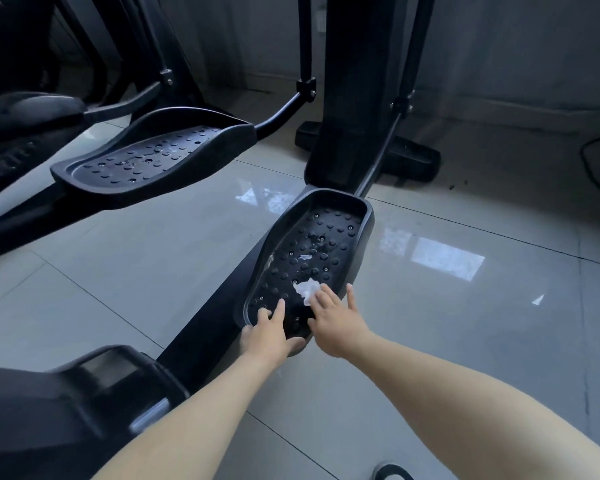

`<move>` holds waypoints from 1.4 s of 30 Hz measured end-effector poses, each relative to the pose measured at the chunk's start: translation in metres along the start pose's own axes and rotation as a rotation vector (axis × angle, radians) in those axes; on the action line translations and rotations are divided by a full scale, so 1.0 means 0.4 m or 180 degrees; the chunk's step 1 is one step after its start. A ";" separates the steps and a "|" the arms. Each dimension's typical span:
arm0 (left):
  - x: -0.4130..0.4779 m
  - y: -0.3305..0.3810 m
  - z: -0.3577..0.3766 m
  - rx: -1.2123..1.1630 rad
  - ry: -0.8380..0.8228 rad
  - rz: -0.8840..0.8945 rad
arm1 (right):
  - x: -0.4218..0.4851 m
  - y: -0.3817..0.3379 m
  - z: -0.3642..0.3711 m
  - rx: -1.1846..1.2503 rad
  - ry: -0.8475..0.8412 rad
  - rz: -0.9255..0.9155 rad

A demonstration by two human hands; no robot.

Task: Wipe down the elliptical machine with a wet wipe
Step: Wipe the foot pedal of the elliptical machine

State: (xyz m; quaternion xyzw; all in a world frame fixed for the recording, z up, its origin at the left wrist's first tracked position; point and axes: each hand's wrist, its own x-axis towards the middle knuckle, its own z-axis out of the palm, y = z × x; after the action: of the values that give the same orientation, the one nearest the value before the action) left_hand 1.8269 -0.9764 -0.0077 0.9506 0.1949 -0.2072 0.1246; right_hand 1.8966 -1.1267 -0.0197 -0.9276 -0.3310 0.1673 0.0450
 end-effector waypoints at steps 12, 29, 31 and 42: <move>-0.003 -0.037 0.035 -0.0414 0.0128 -0.0009 | 0.001 -0.006 0.025 -0.0289 0.0293 -0.0595; -0.016 -0.134 0.046 -0.1034 0.0361 0.0279 | 0.039 -0.025 0.043 -0.0014 0.0390 -0.0819; -0.015 -0.142 0.046 -0.0945 0.0562 0.0137 | 0.046 -0.035 0.030 0.0000 0.0426 -0.0368; 0.001 -0.146 0.040 -0.1024 0.0238 -0.0371 | 0.075 -0.112 0.078 0.0405 0.0140 -0.1549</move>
State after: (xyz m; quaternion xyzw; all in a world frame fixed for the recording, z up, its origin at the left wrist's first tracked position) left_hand 1.7972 -0.9292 -0.0312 0.9125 0.2848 -0.1447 0.2555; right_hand 1.8808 -1.0740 -0.0489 -0.8193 -0.5324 0.1518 0.1494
